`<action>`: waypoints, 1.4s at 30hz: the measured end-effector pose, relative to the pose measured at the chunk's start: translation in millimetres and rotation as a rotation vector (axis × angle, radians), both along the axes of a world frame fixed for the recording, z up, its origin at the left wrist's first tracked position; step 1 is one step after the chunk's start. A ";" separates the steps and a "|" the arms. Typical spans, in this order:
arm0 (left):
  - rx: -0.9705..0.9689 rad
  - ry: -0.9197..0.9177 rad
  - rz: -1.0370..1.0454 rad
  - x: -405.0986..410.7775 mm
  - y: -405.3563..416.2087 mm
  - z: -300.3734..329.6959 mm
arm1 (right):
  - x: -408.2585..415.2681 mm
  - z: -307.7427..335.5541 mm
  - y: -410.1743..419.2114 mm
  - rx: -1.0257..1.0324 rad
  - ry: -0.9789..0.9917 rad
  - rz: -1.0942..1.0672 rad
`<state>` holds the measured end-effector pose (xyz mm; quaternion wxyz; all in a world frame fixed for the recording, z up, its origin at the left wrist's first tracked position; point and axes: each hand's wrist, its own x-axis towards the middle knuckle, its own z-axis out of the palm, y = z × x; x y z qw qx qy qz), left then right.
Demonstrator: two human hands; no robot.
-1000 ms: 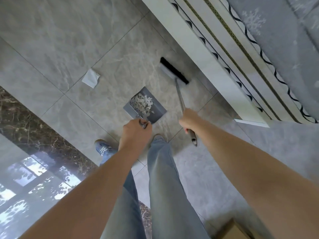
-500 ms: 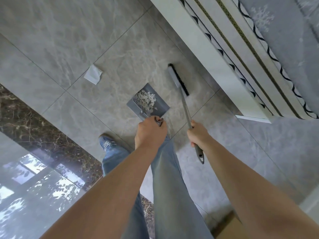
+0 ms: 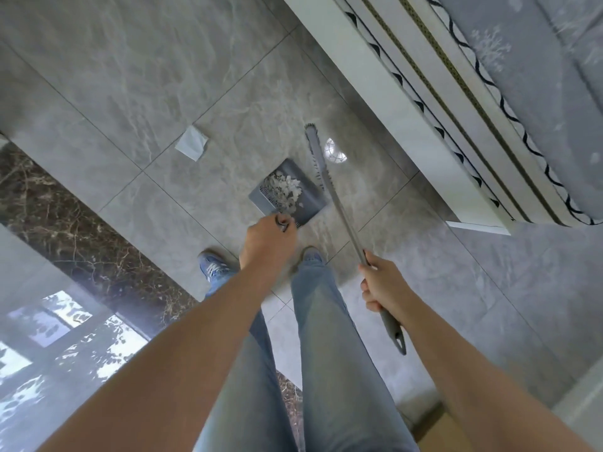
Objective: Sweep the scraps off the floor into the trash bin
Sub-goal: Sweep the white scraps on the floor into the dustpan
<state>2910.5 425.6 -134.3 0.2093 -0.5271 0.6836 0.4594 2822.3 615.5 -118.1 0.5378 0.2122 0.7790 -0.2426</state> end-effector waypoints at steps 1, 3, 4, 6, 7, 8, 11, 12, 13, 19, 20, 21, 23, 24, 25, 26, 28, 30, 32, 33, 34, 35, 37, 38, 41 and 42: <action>-0.002 0.009 0.021 13.5 -11.5 4.1 | -6.2 3.9 -9.2 -0.007 0.002 0.012; -0.010 0.036 0.087 42.1 -38.0 13.4 | -12.5 8.5 -31.8 -0.003 0.005 0.074; -0.016 0.041 0.119 56.8 -51.6 18.6 | -13.4 9.6 -43.9 0.001 0.009 0.119; -0.006 0.050 0.181 92.4 -79.9 28.1 | -9.1 8.8 -71.5 -0.024 0.017 0.210; 0.002 0.058 0.207 114.1 -95.8 32.1 | -3.8 6.9 -89.0 -0.046 0.019 0.270; 0.020 0.067 0.213 132.9 -108.4 33.5 | -0.2 4.5 -103.0 -0.056 0.033 0.337; 0.055 0.094 0.244 190.3 -143.9 38.2 | 19.8 -8.1 -153.1 -0.036 0.081 0.515; 0.047 0.085 0.259 209.7 -154.7 38.7 | 30.2 -10.6 -171.1 -0.037 0.098 0.558; 0.033 0.080 0.271 224.7 -163.1 40.9 | 39.0 -11.7 -187.2 -0.037 0.119 0.614; 0.012 0.058 0.414 301.9 -201.5 44.5 | 69.6 -17.9 -282.8 -0.015 0.251 0.919; 0.005 0.051 0.434 315.3 -210.2 41.1 | 74.7 -22.8 -299.2 0.010 0.257 0.954; -0.004 0.045 0.448 323.3 -217.0 38.4 | 75.4 -28.9 -311.5 0.038 0.266 0.992; -0.011 0.024 0.484 340.4 -232.4 29.8 | 79.5 -41.6 -335.6 0.095 0.262 1.069; -0.014 0.013 0.496 347.4 -240.0 24.1 | 82.0 -46.4 -347.7 0.122 0.264 1.111; -0.019 -0.004 0.493 351.4 -245.5 19.2 | 84.8 -49.9 -357.6 0.143 0.246 1.149; -0.032 -0.026 0.476 356.7 -252.7 13.5 | 93.6 -53.1 -368.4 0.153 0.212 1.169; -0.060 -0.069 0.424 361.9 -266.3 5.2 | 120.1 -59.1 -380.7 0.157 0.141 1.133; -0.088 -0.096 0.364 356.9 -279.2 2.4 | 157.3 -63.3 -377.3 0.143 0.085 1.072; -0.099 -0.121 0.348 353.8 -297.4 2.3 | 205.4 -71.9 -364.2 0.100 0.030 0.966; -0.100 -0.132 0.347 351.7 -305.7 3.0 | 227.2 -72.7 -355.6 0.068 -0.007 0.871; -0.101 -0.144 0.351 350.8 -313.3 2.5 | 246.3 -71.7 -346.4 0.027 -0.047 0.774; -0.105 -0.155 0.361 351.5 -321.2 2.7 | 263.4 -70.7 -338.8 -0.023 -0.079 0.702; -0.105 -0.169 0.374 353.8 -332.4 2.3 | 287.2 -64.7 -323.5 -0.109 -0.105 0.586; -0.097 -0.175 0.371 355.1 -335.7 2.6 | 294.0 -59.7 -316.7 -0.130 -0.113 0.539; -0.059 -0.184 0.276 360.6 -341.9 4.2 | 293.8 -39.5 -297.7 -0.136 -0.124 0.387; -0.051 -0.191 0.203 363.6 -345.0 6.1 | 286.7 -33.1 -292.1 -0.115 -0.114 0.373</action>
